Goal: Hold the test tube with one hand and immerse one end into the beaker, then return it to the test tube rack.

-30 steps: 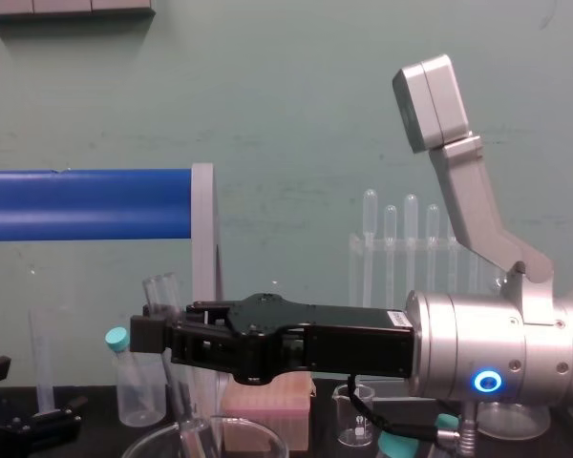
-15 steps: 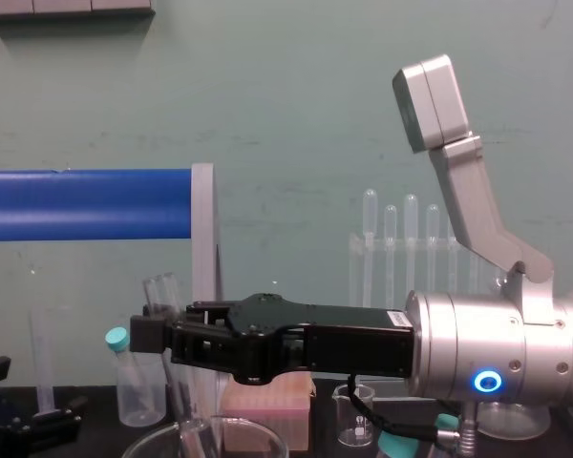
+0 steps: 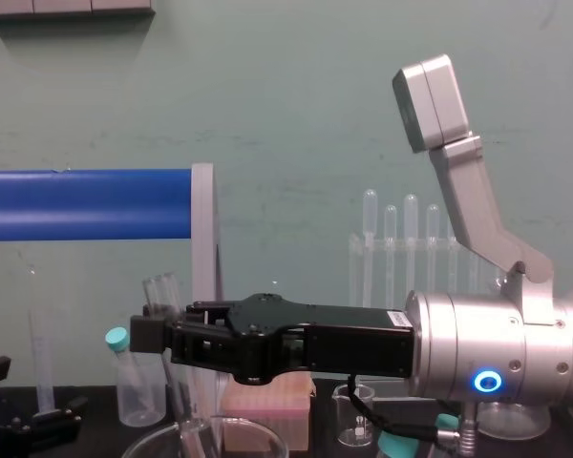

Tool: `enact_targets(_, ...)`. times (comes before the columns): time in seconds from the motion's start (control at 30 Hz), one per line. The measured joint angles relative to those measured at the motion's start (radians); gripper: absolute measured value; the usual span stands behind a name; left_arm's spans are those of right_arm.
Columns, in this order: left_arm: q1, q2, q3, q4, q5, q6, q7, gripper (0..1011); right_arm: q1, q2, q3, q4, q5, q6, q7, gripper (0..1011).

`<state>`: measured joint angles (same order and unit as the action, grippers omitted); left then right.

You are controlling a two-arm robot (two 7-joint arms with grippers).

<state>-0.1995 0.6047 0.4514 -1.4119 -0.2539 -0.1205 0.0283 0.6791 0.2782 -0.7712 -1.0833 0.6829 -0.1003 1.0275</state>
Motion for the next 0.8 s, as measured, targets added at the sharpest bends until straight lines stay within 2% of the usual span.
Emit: enact_targets(0.8, 0.000, 0.000, 0.000, 0.000, 0.000, 0.000, 0.000, 1000, 0.000, 0.000, 0.000, 0.000, 0.000, 0.000, 0.000, 227)
